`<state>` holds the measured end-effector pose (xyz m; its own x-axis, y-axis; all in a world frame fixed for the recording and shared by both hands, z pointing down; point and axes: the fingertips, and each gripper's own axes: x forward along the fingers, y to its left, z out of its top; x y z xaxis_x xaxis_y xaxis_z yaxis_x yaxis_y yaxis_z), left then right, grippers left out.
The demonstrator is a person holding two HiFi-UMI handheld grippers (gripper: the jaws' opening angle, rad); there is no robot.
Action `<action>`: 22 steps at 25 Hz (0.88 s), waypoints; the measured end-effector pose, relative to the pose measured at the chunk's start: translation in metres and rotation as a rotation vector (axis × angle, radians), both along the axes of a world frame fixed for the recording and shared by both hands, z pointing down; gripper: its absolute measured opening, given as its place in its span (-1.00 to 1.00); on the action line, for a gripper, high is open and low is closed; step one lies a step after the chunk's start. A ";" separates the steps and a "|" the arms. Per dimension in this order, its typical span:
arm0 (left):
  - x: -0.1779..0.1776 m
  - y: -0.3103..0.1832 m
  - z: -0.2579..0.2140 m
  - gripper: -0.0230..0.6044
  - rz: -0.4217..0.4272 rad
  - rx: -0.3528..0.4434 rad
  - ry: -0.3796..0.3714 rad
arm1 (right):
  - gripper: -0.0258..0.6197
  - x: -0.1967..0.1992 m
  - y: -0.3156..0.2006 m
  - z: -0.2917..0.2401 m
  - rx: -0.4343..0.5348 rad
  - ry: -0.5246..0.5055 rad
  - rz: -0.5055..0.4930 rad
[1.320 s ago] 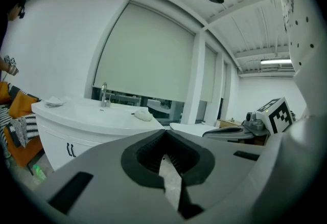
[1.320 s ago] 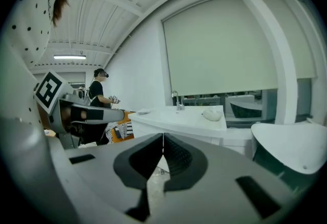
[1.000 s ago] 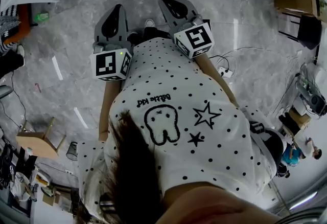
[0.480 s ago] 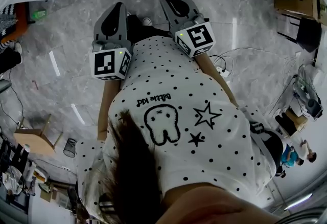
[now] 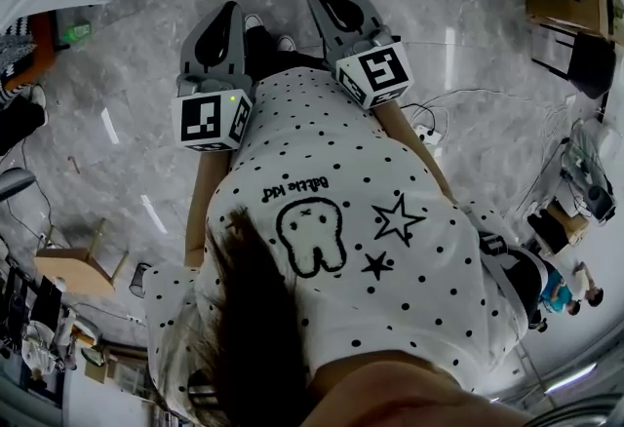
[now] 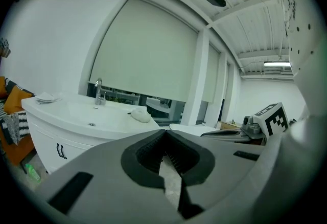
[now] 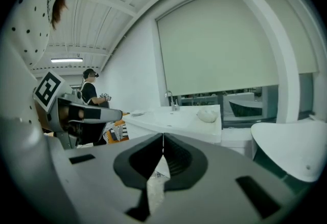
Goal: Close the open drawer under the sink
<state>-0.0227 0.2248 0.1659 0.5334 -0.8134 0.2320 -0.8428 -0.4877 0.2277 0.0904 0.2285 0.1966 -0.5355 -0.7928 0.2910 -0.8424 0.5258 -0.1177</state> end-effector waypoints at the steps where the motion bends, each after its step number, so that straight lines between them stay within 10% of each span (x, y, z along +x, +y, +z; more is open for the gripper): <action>1: -0.003 -0.006 0.000 -0.91 0.005 -0.004 -0.001 | -0.87 -0.002 -0.006 0.001 -0.003 -0.001 0.005; 22: -0.063 -0.078 -0.003 -0.91 0.034 0.010 0.031 | -0.87 -0.054 -0.063 0.003 -0.014 0.031 0.082</action>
